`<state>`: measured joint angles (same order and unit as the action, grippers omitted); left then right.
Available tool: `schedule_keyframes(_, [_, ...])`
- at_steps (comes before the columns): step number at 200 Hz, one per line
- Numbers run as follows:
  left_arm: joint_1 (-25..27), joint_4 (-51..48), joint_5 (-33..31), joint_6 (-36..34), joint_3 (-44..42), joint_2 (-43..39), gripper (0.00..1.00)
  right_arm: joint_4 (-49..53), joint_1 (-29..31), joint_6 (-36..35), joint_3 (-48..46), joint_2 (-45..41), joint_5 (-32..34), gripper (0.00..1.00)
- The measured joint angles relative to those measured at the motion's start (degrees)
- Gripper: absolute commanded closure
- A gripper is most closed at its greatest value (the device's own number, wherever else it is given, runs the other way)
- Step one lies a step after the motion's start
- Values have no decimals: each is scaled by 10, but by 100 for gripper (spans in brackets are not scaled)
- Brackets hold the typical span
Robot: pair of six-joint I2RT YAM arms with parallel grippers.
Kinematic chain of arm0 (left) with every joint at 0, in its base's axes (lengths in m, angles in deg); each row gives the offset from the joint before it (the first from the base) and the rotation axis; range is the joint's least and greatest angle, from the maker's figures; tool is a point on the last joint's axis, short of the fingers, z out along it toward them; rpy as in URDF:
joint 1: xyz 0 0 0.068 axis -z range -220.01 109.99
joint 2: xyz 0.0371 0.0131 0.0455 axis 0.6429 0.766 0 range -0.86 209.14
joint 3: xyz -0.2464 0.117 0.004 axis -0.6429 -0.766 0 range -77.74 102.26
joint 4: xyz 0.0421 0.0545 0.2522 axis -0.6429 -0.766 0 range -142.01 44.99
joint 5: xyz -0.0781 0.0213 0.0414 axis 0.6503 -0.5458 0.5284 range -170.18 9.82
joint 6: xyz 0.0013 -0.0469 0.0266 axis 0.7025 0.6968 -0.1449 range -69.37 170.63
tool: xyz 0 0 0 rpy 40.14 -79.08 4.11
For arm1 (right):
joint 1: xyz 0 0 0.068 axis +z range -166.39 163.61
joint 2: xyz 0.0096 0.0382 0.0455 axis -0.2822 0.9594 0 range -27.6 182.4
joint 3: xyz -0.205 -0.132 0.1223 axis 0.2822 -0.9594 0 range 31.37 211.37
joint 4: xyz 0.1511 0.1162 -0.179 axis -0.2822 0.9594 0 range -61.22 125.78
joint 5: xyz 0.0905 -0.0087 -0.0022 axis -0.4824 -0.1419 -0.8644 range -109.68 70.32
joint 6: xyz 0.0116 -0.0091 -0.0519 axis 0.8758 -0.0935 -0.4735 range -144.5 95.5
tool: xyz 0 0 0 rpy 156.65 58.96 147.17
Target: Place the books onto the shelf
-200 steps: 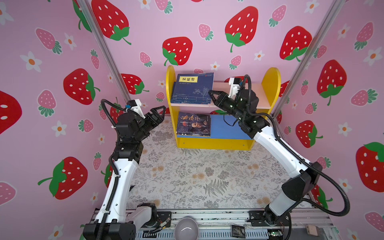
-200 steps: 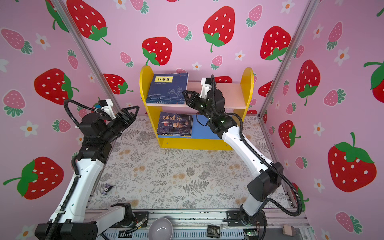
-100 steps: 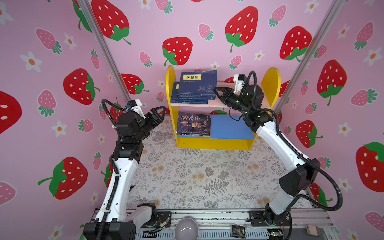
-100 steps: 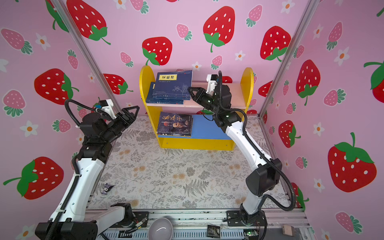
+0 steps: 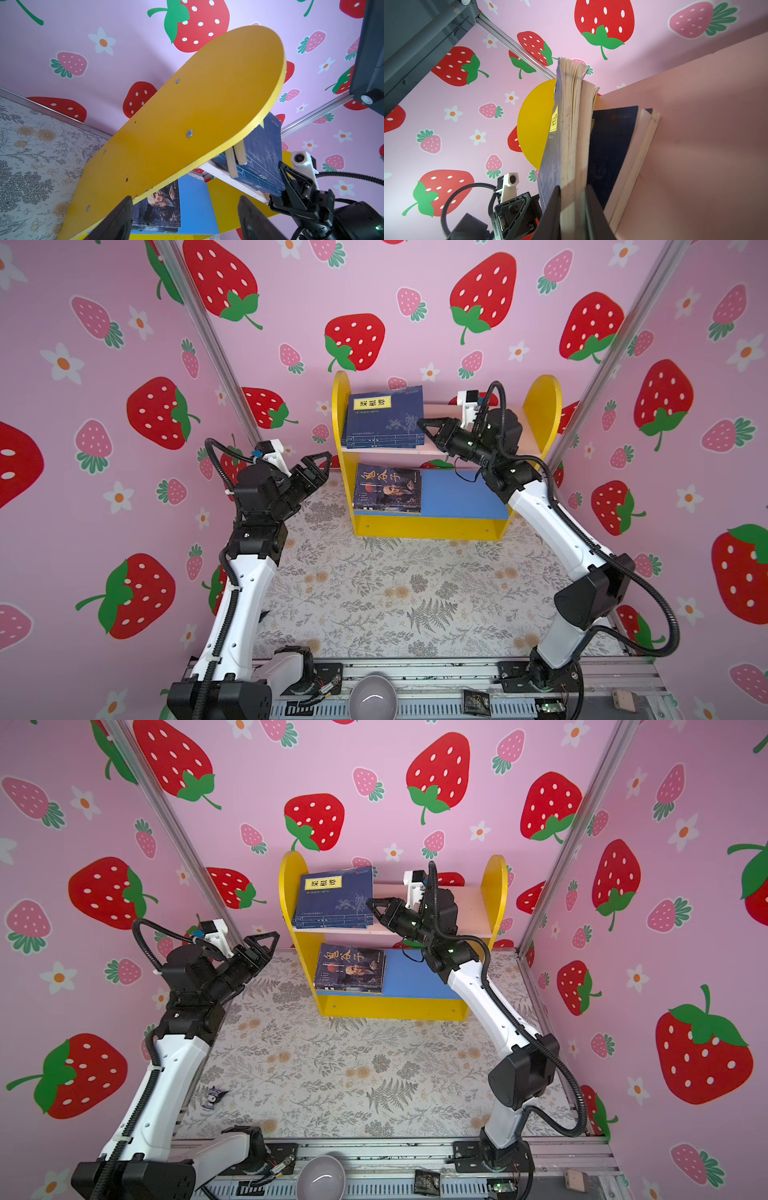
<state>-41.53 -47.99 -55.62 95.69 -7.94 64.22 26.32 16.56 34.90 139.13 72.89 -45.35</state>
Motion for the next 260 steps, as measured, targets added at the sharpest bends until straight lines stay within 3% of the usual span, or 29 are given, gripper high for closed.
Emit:
schedule_keyframes(221, [0, -5, -1, 0, -9, 0, 20, -52, 23, 13, -4, 13, 44, 94])
schedule_keyframes(260, [0, -5, -1, 0, -10, 0, 20, -52, 23, 14, -4, 14, 42, 89])
